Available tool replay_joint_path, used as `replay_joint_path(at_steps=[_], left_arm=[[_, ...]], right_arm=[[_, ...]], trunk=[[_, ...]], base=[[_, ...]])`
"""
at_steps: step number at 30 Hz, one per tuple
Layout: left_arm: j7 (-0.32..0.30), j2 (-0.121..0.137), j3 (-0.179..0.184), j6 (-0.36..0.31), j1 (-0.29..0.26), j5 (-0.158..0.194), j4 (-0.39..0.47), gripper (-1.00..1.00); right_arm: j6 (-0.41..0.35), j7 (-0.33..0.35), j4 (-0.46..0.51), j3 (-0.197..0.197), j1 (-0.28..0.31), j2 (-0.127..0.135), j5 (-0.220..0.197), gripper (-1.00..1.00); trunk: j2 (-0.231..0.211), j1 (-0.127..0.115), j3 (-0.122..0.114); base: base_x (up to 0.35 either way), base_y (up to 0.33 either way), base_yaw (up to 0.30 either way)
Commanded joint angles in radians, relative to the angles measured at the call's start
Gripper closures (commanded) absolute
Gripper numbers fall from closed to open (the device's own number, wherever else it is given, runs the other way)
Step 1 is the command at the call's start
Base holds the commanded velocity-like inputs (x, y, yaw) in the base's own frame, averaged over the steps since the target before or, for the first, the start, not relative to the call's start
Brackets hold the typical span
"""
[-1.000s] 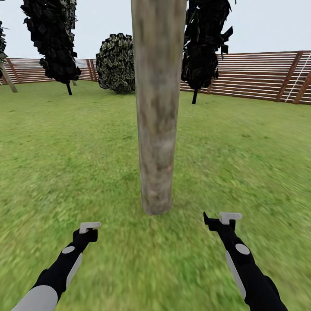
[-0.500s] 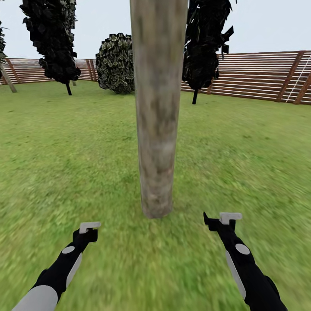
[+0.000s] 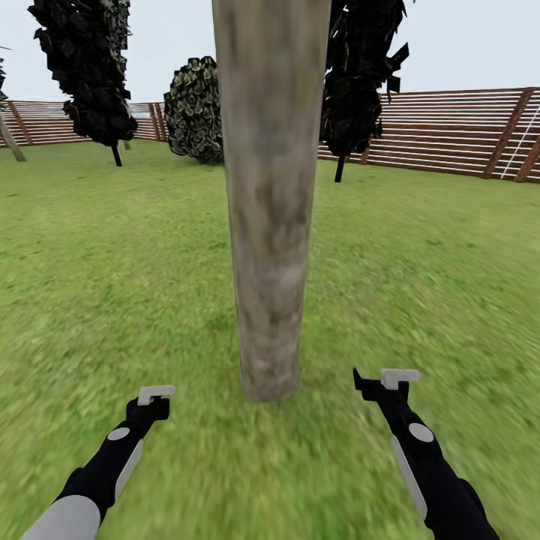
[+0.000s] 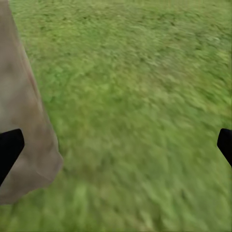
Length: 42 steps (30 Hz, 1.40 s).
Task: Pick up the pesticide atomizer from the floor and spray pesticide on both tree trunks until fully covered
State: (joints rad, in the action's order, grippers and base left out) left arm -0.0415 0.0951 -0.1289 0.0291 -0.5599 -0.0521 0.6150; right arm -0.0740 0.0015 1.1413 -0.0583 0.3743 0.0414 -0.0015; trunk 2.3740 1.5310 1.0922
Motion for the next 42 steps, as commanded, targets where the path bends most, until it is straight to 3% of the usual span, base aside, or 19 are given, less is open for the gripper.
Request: replay_joint_path(at_steps=[1,6,9,11,15,18,21,24,36,37,39,42], left_arm=[[0.0,0.0,0.0,0.0,0.0,0.0,0.0,1.0],[0.0,0.0,0.0,0.0,0.0,0.0,0.0,1.0],[-0.017,-0.017,-0.017,-0.017,0.018,-0.017,-0.018,1.0],[-0.017,-0.007,-0.028,-0.011,0.022,-0.028,-0.029,1.0],[0.005,0.01,-0.007,0.007,0.044,-0.014,-0.031,1.0],[0.009,0.015,0.01,0.01,0.048,0.002,-0.024,1.0],[0.003,0.018,0.026,0.011,0.05,-0.002,-0.021,1.0],[-0.011,0.022,0.043,0.011,0.05,-0.017,-0.02,1.0],[-0.079,0.039,0.107,0.012,0.049,-0.084,-0.02,1.0],[-0.322,0.05,0.105,0.012,0.046,-0.189,-0.02,1.0],[-0.378,0.061,0.104,0.012,0.044,-0.196,-0.019,1.0],[-0.516,0.084,0.105,0.012,0.041,-0.204,-0.016,1.0]], right_arm=[[0.0,0.0,0.0,0.0,0.0,0.0,0.0,-1.0],[-0.001,-0.001,0.0,0.0,0.0,0.0,0.0,-1.0],[0.016,0.016,-0.017,-0.017,-0.006,-0.015,0.017,-1.0],[0.016,0.016,-0.028,-0.028,-0.017,-0.025,0.026,-1.0],[-0.007,-0.006,-0.041,-0.005,-0.038,-0.047,0.003,-1.0],[-0.024,-0.011,-0.055,0.012,-0.041,-0.05,-0.014,-1.0],[-0.035,-0.007,-0.058,0.028,-0.041,-0.051,-0.026,-1.0],[-0.034,-0.004,-0.064,0.045,-0.041,-0.049,-0.013,-1.0],[-0.027,0.05,-0.118,0.043,-0.043,-0.046,0.054,-1.0],[-0.028,0.304,-0.118,0.043,-0.041,-0.046,0.254,-1.0],[-0.028,0.351,-0.118,0.043,-0.036,-0.046,0.263,-1.0],[-0.03,0.457,-0.118,0.043,-0.002,-0.046,0.299,-1.0]], trunk=[[0.0,0.0,0.0],[0.0,0.0,0.0],[0.0,0.0,0.0],[0.0,0.0,0.0],[0.0,0.0,0.0],[0.0,0.0,0.0],[0.0,0.0,0.0],[0.0,0.0,0.0],[0.0,0.0,0.0],[0.0,0.0,0.0],[0.0,0.0,0.0],[0.0,0.0,0.0]], base=[[0.114,-0.009,0.0],[0.035,-0.003,0.0],[0.0,0.0,0.0],[0.0,0.0,0.0],[0.0,0.0,0.0],[0.0,0.0,0.0],[0.0,0.0,0.0],[0.0,0.0,0.0],[0.0,0.0,0.0],[0.0,0.0,0.0],[0.0,0.0,0.0],[0.0,0.0,0.0]])
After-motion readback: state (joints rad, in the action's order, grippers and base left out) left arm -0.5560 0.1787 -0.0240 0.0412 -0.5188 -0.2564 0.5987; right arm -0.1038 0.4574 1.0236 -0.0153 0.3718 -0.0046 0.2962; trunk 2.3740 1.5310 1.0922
